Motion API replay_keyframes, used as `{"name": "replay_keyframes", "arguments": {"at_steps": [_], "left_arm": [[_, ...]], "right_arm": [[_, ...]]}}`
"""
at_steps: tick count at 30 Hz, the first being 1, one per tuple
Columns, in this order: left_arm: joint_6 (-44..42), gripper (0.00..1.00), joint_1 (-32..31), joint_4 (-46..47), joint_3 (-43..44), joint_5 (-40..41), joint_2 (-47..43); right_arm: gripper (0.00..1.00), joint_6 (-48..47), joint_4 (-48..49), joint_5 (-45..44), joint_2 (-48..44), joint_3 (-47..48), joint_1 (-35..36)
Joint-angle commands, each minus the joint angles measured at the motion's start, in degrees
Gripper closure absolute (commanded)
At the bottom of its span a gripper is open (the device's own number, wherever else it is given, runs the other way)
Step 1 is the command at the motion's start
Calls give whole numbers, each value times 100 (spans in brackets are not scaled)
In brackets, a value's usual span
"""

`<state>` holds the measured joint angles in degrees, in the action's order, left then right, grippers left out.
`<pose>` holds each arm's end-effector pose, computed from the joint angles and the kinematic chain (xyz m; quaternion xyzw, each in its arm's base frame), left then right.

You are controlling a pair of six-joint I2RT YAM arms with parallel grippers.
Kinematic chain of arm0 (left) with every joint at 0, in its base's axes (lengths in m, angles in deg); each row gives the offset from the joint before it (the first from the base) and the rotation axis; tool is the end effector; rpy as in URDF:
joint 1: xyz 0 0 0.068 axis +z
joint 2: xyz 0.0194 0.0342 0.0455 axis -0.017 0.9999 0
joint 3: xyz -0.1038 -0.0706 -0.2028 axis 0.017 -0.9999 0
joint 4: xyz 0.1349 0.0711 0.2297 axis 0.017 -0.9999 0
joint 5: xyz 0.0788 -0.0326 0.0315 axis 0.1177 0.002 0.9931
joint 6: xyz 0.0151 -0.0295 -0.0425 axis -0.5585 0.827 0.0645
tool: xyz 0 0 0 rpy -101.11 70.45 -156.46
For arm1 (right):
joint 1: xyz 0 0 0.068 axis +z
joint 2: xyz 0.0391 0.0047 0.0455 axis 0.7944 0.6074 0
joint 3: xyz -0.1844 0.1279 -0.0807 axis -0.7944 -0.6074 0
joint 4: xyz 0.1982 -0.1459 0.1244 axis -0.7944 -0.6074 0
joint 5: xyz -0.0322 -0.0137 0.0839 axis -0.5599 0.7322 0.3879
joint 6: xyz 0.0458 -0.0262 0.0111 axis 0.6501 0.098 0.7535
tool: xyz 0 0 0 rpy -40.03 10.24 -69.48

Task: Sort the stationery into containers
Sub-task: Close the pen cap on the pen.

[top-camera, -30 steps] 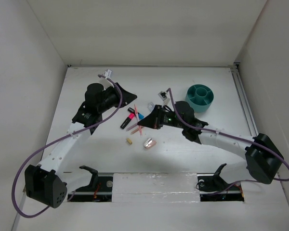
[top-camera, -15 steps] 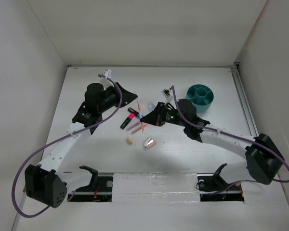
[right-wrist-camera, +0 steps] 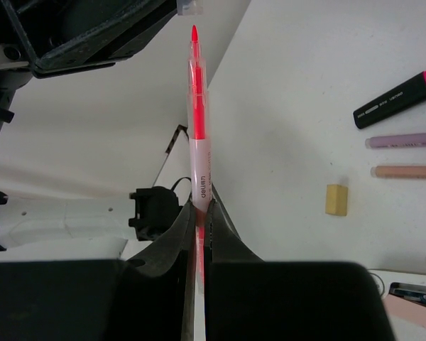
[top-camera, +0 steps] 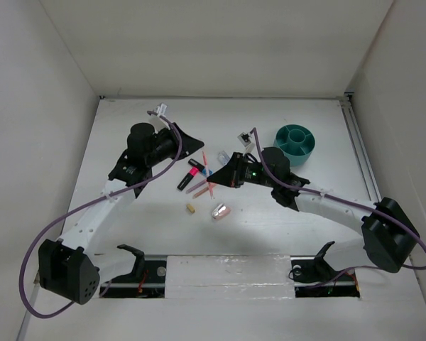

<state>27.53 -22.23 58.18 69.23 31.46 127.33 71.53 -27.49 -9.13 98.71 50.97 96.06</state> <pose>0.2691 -0.1211 0.3135 0.0180 0.7431 -0.4757 0.4703 0.2277 0.2373 0.2308 -0.0986 0.7438 0.5847 0.3086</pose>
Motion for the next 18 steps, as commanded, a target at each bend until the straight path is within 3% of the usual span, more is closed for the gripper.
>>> {"name": "replay_keyframes", "arguments": {"at_steps": [1, 18], "left_arm": [[40, 100, 34, 338, -13, -168, -17], [40, 100, 34, 390, -180, -221, -17]], "right_arm": [[100, 8, 436, 120, -173, 38, -40], [100, 8, 489, 173, -120, 38, -145]]}}
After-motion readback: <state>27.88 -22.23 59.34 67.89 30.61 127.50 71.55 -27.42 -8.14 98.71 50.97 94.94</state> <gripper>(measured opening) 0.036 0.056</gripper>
